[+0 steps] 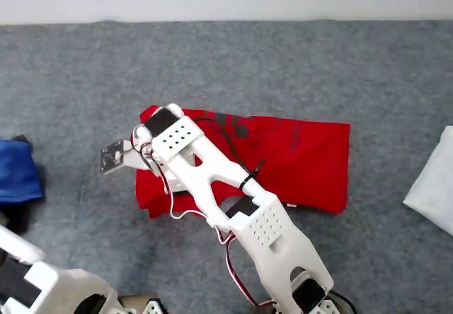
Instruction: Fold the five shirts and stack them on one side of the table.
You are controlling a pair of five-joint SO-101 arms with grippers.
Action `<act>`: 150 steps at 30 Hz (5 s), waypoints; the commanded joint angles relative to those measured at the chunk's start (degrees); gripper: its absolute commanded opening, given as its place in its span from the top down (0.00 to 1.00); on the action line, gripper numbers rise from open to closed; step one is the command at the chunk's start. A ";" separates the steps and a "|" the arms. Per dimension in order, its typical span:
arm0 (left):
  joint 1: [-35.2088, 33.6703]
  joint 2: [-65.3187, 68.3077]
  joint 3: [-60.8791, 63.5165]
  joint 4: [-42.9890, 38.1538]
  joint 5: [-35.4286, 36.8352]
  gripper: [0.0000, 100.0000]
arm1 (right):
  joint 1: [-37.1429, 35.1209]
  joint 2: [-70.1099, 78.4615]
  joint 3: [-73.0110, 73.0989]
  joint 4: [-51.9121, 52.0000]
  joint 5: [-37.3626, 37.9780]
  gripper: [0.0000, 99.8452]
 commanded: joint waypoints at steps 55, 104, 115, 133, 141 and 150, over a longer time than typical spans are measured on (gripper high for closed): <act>0.18 -0.26 3.47 -2.99 -0.09 0.99 | 1.36 -15.08 5.80 2.68 -13.89 0.80; 2.29 -0.26 3.82 -4.22 -0.09 0.99 | 11.30 -11.82 12.75 -23.16 -11.08 0.98; 2.64 -0.26 3.82 -4.13 -0.09 0.99 | 16.13 -6.73 12.57 -27.03 -15.47 0.83; 2.81 -0.26 3.82 -4.13 -0.09 0.99 | 20.09 -7.34 1.23 -20.97 -15.47 0.82; 2.90 -0.26 3.82 -4.40 -0.09 0.99 | 12.09 -9.45 -5.10 -6.29 -20.22 0.83; 2.90 -0.26 3.74 -4.48 -0.09 0.99 | 11.47 -2.86 -4.31 -5.67 -20.84 0.98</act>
